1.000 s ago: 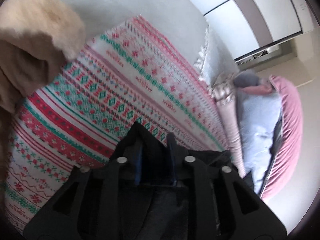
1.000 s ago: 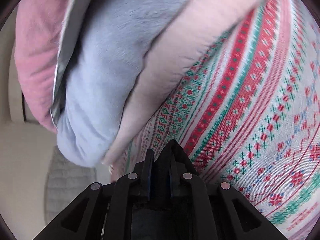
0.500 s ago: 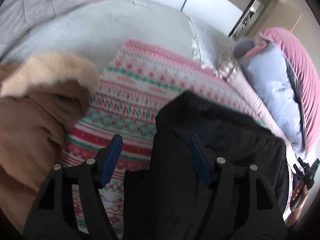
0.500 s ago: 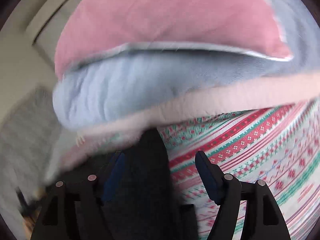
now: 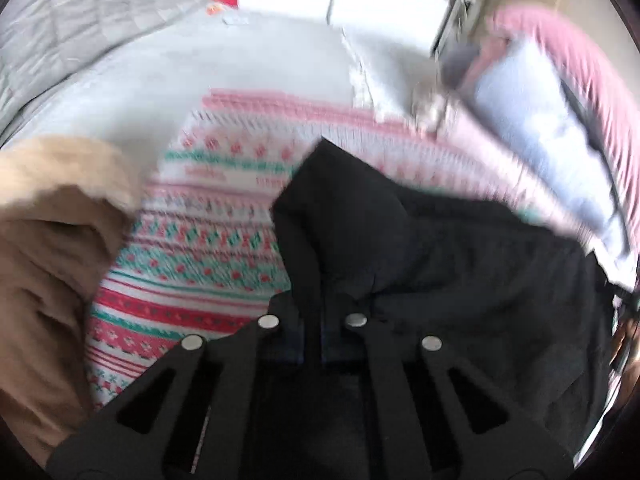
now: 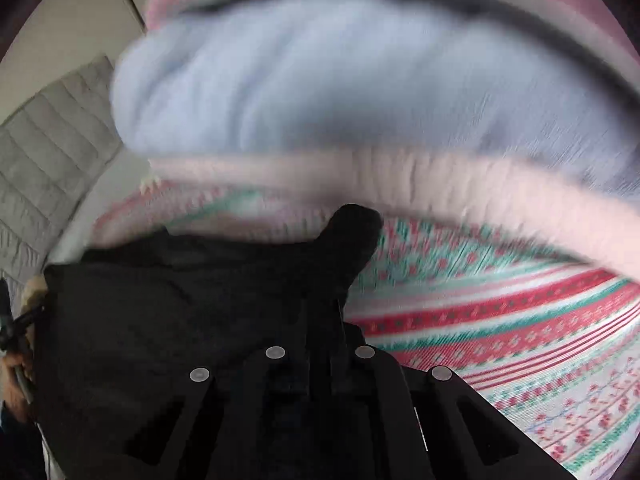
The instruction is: Fold large clothes
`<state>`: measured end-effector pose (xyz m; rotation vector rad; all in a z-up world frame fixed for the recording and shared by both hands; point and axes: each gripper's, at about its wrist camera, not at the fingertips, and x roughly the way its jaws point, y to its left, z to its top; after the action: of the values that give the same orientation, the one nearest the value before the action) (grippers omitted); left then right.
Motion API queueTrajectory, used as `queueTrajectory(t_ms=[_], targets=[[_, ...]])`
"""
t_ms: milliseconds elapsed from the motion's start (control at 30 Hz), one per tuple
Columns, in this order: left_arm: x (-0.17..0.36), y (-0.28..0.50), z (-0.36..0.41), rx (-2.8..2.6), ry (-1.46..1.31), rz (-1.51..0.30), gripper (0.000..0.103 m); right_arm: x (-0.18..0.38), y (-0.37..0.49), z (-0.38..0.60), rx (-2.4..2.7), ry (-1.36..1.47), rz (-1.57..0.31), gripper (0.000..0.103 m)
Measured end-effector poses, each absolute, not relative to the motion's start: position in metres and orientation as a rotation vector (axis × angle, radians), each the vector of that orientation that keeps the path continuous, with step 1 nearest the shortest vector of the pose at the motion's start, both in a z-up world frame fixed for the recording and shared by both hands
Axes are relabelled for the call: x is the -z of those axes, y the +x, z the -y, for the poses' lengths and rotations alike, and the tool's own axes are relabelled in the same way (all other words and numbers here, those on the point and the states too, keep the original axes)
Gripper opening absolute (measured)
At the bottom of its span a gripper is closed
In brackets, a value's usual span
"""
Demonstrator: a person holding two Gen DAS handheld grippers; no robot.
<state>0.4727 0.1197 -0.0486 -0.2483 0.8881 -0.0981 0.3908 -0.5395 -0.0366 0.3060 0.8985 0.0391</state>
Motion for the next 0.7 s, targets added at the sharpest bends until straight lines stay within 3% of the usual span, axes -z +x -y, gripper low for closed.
queueTrajectory(t_ms=[167, 267, 500, 700], targets=[[0.022, 0.476, -0.142, 0.049, -0.39, -0.774, 0.006, -0.026, 0.383, 0.532, 0.05, 0.239, -0.712, 0.004], [0.019, 0.477, -0.136, -0.006, -0.387, -0.74, 0.006, -0.03, 0.39, 0.531, 0.096, 0.221, -0.697, 0.004], [0.08, 0.506, -0.113, -0.102, -0.268, -0.881, 0.006, 0.058, 0.425, 0.526, 0.183, 0.18, -0.872, 0.004], [0.1, 0.51, -0.112, -0.124, -0.271, -0.908, 0.006, 0.09, 0.438, 0.519, 0.258, 0.106, -0.907, 0.004]])
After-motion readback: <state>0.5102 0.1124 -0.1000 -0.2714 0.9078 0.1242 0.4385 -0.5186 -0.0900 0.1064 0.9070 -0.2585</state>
